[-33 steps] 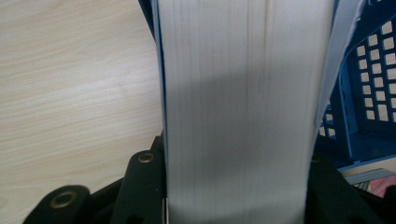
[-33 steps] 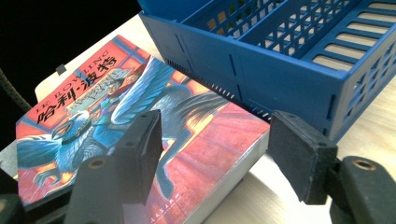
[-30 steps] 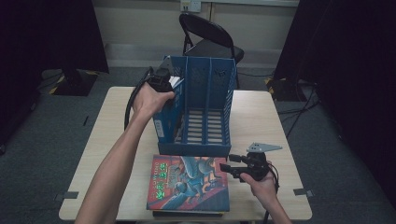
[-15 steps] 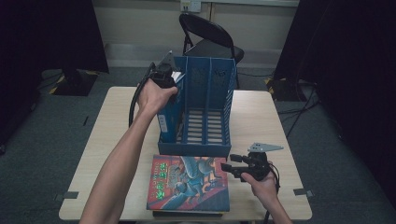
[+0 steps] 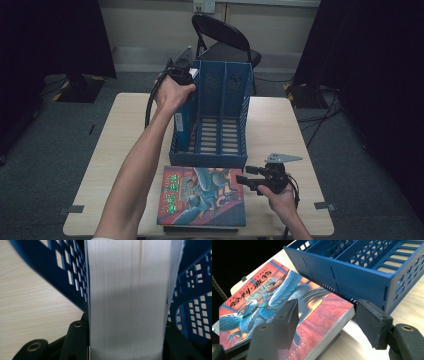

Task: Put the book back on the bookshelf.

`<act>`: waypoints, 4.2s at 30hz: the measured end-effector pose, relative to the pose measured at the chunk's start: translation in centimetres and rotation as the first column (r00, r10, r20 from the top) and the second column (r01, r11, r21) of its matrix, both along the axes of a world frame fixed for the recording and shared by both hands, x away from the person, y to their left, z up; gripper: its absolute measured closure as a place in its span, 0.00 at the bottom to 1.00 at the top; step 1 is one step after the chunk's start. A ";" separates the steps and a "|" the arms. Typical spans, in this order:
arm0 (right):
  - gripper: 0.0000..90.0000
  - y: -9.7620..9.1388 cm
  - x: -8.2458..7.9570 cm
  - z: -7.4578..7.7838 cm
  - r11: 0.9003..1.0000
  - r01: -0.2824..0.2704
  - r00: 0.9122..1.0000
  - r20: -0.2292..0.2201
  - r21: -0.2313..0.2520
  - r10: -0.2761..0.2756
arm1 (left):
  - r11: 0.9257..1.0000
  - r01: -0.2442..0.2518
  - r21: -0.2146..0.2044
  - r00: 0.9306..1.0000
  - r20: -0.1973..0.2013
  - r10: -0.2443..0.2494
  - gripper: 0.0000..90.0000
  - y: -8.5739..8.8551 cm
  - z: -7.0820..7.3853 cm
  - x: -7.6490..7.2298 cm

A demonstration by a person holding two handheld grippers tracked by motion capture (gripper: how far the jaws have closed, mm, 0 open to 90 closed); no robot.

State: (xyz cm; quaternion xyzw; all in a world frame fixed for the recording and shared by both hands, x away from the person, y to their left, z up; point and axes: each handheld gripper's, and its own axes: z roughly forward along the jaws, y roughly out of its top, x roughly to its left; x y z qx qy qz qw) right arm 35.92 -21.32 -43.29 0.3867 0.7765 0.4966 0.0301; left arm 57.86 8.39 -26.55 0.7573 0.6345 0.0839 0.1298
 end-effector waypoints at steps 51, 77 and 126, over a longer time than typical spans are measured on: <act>0.39 0.1 -0.1 -0.7 0.999 0.013 1.000 -0.015 -0.036 -0.014 | 0.986 0.119 -0.116 0.965 0.249 -0.087 0.54 4.0 -2.7 -5.0; 0.39 0.5 -0.1 -0.8 0.999 0.010 1.000 -0.012 -0.051 -0.011 | 0.944 0.266 -0.194 0.899 0.404 -0.170 0.53 6.8 -7.1 -9.2; 0.40 3.4 1.6 -0.3 0.988 -0.003 1.000 0.026 -0.156 0.007 | 0.827 0.482 -0.289 0.852 0.375 -0.366 0.57 11.3 -15.9 -22.1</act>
